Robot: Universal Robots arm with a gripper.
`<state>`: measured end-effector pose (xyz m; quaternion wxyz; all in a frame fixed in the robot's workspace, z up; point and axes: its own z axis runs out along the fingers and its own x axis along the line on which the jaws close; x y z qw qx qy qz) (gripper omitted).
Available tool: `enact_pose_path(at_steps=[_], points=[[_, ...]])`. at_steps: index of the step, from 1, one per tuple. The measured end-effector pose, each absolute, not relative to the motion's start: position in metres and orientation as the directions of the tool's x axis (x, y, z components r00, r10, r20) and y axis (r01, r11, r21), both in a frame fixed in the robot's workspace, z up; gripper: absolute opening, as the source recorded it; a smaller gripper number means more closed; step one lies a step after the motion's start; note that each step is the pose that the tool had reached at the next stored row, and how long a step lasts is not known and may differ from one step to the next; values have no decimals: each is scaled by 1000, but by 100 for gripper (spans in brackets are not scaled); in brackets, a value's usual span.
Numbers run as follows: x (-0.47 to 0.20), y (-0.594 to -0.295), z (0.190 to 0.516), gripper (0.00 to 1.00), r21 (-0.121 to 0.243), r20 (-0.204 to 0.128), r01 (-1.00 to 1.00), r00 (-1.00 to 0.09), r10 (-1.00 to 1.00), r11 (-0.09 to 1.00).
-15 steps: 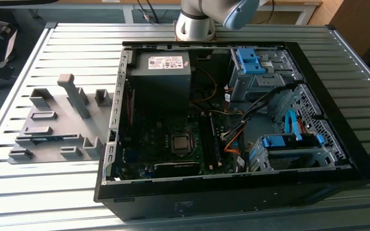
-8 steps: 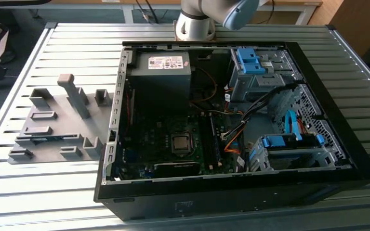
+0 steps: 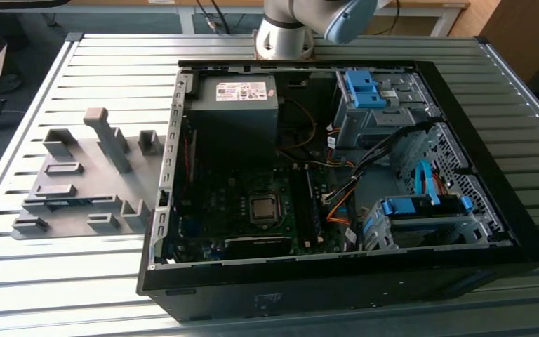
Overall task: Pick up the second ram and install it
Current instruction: 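Pick up the second ram and move it above second insertion slot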
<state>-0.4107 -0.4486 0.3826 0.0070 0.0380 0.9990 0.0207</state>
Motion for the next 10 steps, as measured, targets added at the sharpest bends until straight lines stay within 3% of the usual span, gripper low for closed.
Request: enact_pose_path(at_steps=[10], points=[[-411,-449,383,11,41,-12,73,-997,74,996]])
